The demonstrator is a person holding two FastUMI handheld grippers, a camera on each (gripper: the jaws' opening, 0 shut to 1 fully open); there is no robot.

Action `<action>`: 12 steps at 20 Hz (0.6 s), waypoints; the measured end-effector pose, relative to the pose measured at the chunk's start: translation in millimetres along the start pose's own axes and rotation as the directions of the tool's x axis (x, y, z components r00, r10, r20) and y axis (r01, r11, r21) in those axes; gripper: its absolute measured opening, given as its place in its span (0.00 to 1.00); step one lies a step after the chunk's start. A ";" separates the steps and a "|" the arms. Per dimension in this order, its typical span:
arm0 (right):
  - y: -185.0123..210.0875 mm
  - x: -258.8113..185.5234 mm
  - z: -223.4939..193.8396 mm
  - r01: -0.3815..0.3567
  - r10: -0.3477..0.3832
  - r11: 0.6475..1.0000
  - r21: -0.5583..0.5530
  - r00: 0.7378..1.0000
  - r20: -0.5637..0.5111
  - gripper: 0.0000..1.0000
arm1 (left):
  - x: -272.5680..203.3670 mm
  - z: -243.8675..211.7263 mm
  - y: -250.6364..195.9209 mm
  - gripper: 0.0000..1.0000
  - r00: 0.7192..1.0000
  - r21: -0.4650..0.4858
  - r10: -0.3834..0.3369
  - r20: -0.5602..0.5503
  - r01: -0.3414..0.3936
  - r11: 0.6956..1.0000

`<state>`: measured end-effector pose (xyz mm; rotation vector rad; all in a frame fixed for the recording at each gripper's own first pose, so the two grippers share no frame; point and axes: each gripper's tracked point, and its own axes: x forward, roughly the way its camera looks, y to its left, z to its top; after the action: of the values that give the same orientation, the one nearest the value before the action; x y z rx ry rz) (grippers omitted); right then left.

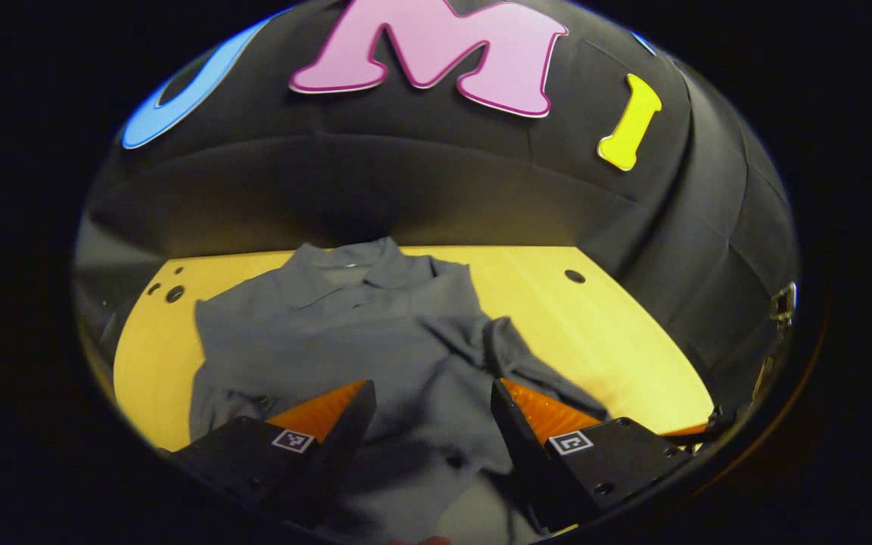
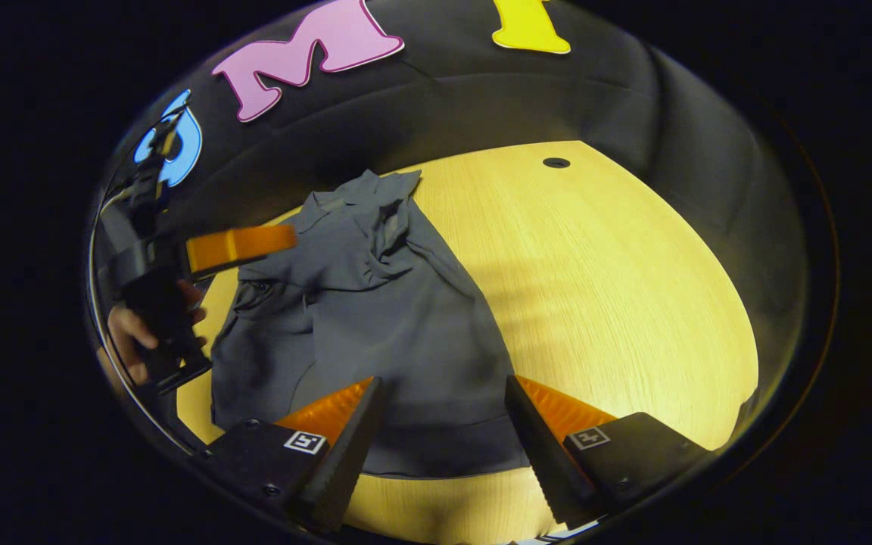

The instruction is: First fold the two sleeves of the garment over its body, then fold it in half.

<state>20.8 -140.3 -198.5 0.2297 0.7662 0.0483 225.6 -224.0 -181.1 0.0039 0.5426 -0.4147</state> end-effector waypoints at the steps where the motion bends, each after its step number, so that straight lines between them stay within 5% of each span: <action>1: -2.1 1.8 -4.7 0.008 -0.009 1.000 -0.005 1.000 -0.012 0.99 | -16.3 -16.3 18.5 0.96 0.999 0.012 0.035 -0.017 -0.035 0.999; 4: -8.7 9.3 -16.8 0.037 -0.037 0.999 0.004 0.998 -0.046 0.99 | -66.1 -74.7 73.8 0.97 0.985 -0.008 0.147 -0.085 -0.149 0.989; 12: -17.7 20.7 -49.2 0.101 -0.101 0.995 -0.009 0.986 -0.133 0.99 | -160.8 -195.9 145.9 0.96 0.928 -0.070 0.289 -0.234 -0.312 0.947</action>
<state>1.0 -145.7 -250.8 0.1868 0.9097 -0.0316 58.9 -6.8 -283.8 0.0312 0.7711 -0.0836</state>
